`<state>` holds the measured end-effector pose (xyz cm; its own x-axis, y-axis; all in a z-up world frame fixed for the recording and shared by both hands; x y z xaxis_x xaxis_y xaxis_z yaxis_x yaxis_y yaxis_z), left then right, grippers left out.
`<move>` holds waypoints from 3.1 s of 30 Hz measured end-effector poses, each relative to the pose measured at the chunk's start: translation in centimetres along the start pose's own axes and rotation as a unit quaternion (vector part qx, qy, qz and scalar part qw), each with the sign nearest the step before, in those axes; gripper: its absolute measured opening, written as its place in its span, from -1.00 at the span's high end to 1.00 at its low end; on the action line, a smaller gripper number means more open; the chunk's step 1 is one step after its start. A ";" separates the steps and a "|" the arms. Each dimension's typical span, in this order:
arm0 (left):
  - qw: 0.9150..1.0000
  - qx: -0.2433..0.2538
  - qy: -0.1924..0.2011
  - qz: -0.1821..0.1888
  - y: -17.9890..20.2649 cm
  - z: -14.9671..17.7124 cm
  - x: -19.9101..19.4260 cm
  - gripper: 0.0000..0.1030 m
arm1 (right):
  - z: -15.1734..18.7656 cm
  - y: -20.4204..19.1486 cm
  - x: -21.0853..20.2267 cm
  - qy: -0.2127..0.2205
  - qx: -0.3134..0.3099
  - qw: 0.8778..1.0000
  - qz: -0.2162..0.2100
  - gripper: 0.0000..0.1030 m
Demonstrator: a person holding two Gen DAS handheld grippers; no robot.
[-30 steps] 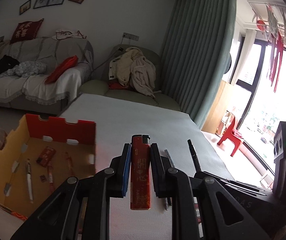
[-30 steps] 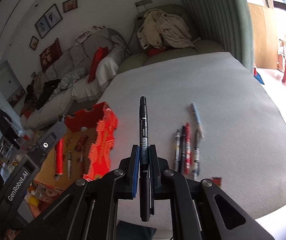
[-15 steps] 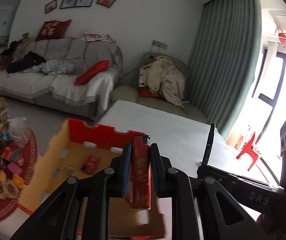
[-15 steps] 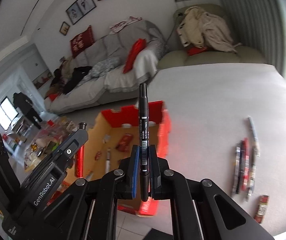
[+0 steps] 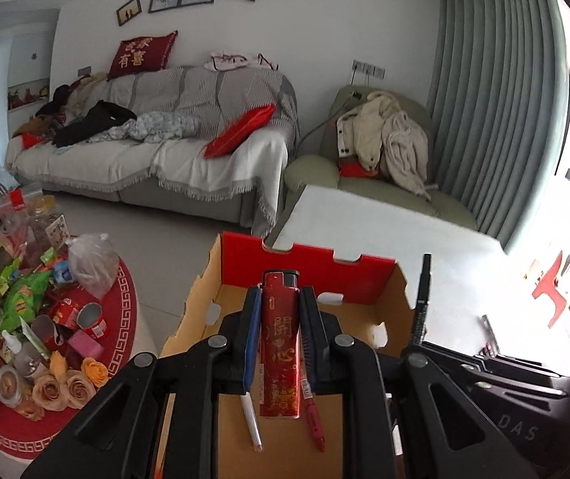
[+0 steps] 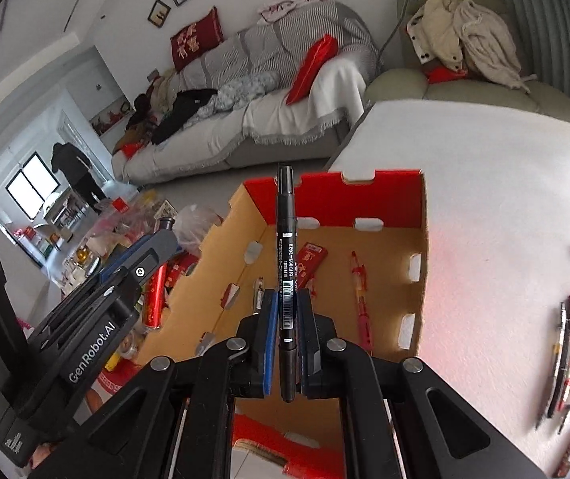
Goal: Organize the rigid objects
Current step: 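Carry the red lighter in the left tool while the right tool carries the marker to the box, then open the left tool over the box while the right tool releases the black marker inside, then move the left tool to the black gel pen while the right tool approaches the small red box, then close the right tool on the small red-and-gold box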
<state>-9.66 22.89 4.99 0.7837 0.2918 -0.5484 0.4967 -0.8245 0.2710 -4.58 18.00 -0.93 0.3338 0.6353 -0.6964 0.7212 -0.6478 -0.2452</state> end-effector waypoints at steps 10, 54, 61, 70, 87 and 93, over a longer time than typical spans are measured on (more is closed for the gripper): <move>0.998 0.012 -0.057 -0.010 0.0 2.2 5.4 0.60 | 1.1 2.9 3.5 -0.044 0.006 0.999 0.021 0.81; 0.960 0.150 -0.225 0.077 24.8 17.8 7.9 -1.00 | 17.6 27.0 -18.5 0.022 0.247 0.939 0.240 -0.73; 0.951 0.193 -0.241 0.032 25.0 20.3 10.8 -1.00 | 20.2 29.5 -18.7 0.024 0.284 0.931 0.226 -0.73; 0.947 0.203 -0.248 0.016 24.5 21.2 12.7 -1.00 | 20.7 29.3 -18.2 0.011 0.280 0.934 0.223 -0.73; 0.963 0.166 -0.208 0.043 24.9 22.6 12.2 -1.00 | 21.3 25.3 -13.5 -0.099 0.157 0.927 0.326 -0.81; 0.963 0.160 -0.211 0.038 24.7 22.5 12.0 -1.00 | 21.7 24.9 -12.5 -0.115 0.160 0.928 0.317 -1.00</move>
<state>3.63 -4.93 -12.74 0.5579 0.0577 -0.8279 0.2501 -0.9629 0.1014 -3.94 -15.23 -12.91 0.4646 0.0008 -0.8855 0.1948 -0.9756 0.1013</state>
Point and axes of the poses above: each gripper's, at about its wrist camera, not at the fingertips, and x roughly the way its jaws point, y to its right, z to its underside, the point moved 9 cm from there along x, roughly the way its jaws point, and after that the axes turned 9 degrees about -x, right-handed, at the moved point
